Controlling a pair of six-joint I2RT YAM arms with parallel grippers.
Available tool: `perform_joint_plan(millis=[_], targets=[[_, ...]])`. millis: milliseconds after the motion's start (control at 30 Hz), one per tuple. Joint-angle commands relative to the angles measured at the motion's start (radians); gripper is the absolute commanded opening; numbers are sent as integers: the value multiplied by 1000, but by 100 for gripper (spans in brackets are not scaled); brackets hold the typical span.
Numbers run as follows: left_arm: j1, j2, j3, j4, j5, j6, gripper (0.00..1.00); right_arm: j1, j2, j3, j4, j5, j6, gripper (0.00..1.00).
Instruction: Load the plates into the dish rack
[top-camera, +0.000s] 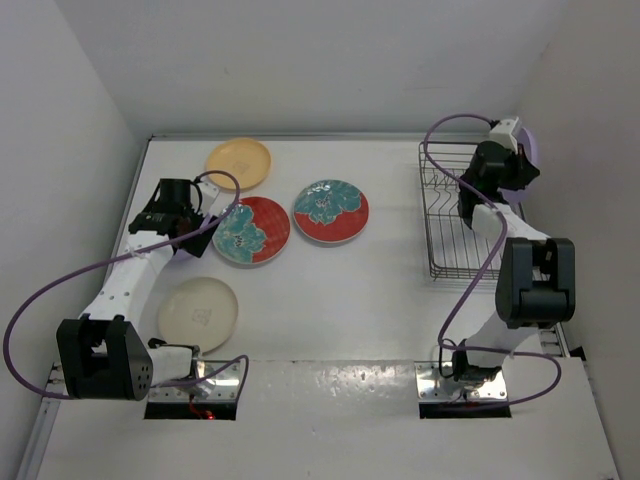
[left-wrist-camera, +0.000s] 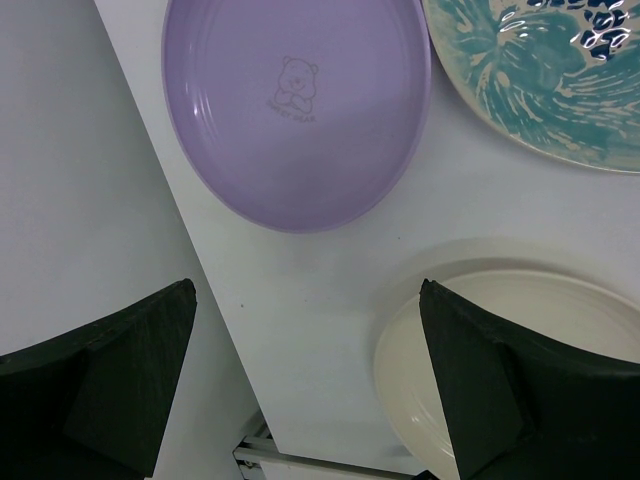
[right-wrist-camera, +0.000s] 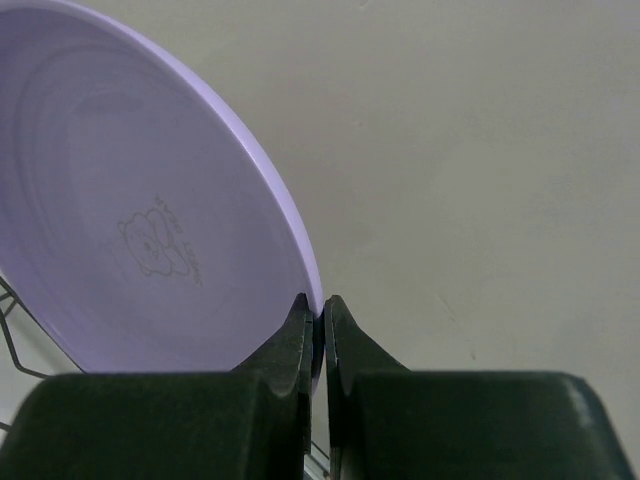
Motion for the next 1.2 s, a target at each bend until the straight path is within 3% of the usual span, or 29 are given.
perform_joint_plan(millis=[0, 200, 333, 433, 600, 667, 833, 900, 1067, 1167], targets=[[-9, -4, 42, 7, -16, -9, 99, 2, -1, 8, 116, 17, -16, 0], [-9, -4, 42, 7, -16, -9, 99, 17, 0, -41, 57, 15, 60, 0], [-9, -4, 31, -2, -16, -18, 99, 16, -18, -27, -247, -77, 244, 0], [10, 28, 31, -13, -16, -60, 99, 9, -33, -23, -326, -109, 327, 0], [132, 133, 141, -109, 123, -116, 99, 6, -38, 25, -476, -164, 398, 31], [223, 176, 180, -134, 174, -117, 99, 0, -61, 39, -516, -183, 419, 50], [398, 304, 257, -134, 234, -127, 99, -21, -118, 111, -685, -319, 528, 85], [468, 352, 268, -119, 248, -136, 99, -23, -148, 152, -778, -367, 548, 92], [539, 548, 355, -63, 248, -158, 99, 5, -229, 149, -839, -499, 567, 93], [571, 670, 438, -63, 352, -181, 99, 26, -282, 137, -863, -549, 570, 93]])
